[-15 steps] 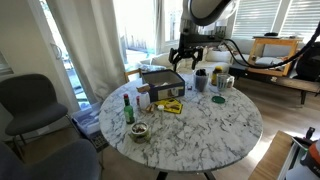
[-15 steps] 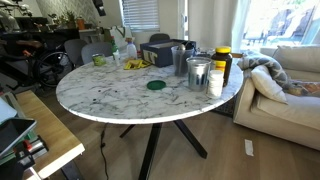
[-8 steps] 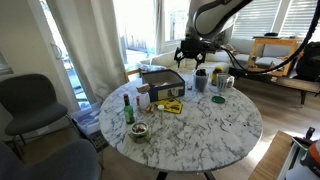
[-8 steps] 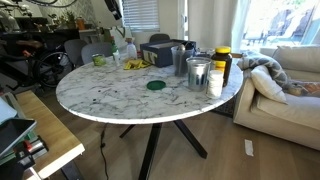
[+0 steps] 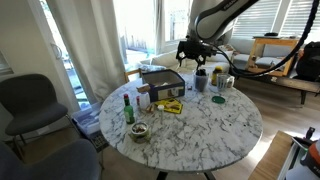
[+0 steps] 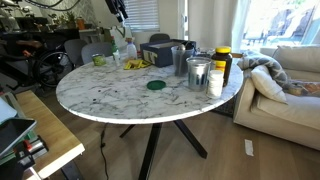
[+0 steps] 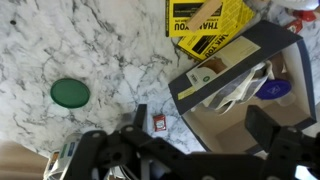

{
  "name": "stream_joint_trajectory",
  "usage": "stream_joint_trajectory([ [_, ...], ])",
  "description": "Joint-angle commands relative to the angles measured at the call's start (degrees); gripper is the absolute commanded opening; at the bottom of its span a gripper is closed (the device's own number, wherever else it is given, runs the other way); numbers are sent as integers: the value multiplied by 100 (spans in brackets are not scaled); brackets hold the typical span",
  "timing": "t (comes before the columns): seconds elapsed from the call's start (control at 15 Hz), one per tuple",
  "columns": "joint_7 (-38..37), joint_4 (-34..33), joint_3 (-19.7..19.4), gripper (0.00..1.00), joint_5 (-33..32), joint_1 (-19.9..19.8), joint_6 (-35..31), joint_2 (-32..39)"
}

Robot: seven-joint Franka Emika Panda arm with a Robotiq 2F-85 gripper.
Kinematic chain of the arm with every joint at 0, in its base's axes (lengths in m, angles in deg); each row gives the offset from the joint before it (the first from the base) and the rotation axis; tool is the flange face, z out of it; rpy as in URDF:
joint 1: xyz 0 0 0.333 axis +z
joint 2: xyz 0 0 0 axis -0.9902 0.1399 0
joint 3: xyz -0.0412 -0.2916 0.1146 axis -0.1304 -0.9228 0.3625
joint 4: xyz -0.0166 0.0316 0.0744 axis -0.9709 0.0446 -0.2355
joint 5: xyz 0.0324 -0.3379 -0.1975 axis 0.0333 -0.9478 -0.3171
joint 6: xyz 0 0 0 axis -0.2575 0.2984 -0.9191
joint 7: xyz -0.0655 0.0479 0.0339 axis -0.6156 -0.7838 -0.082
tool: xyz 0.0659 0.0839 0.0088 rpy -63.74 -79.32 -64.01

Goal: Move the blue box forward

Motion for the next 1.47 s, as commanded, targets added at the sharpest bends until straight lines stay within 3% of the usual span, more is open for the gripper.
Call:
stream_joint_trajectory([
  [0.0, -1197, -125, -218, 100, -381, -101, -620, 568],
  [0.13, -1968, -223, -390, 100, -738, -104, -694, 774],
  [0.2, -1265, -57, -431, 100, -386, 58, -570, 497],
  [0.53, -1314, -109, -497, 100, -437, 117, -591, 553],
  [0.6, -2124, -225, -511, 100, -1008, 67, -838, 796],
  [0.73, -2685, -402, -589, 100, -805, 82, -1317, 1173],
  [1.0, -3476, -776, -665, 100, -998, -2, -2323, 2006],
  [1.13, -3469, -1021, -648, 100, -676, -25, -2424, 2388],
  [1.2, -3210, -1156, -426, 100, -177, -179, -2145, 2540],
  [1.27, -2850, -1250, -556, 100, 528, 13, -1977, 2644],
  [1.33, -2744, -1381, 22, 100, 891, -514, -1722, 2710],
  [1.4, -2711, -1027, -865, 100, 654, 297, -2130, 2476],
])
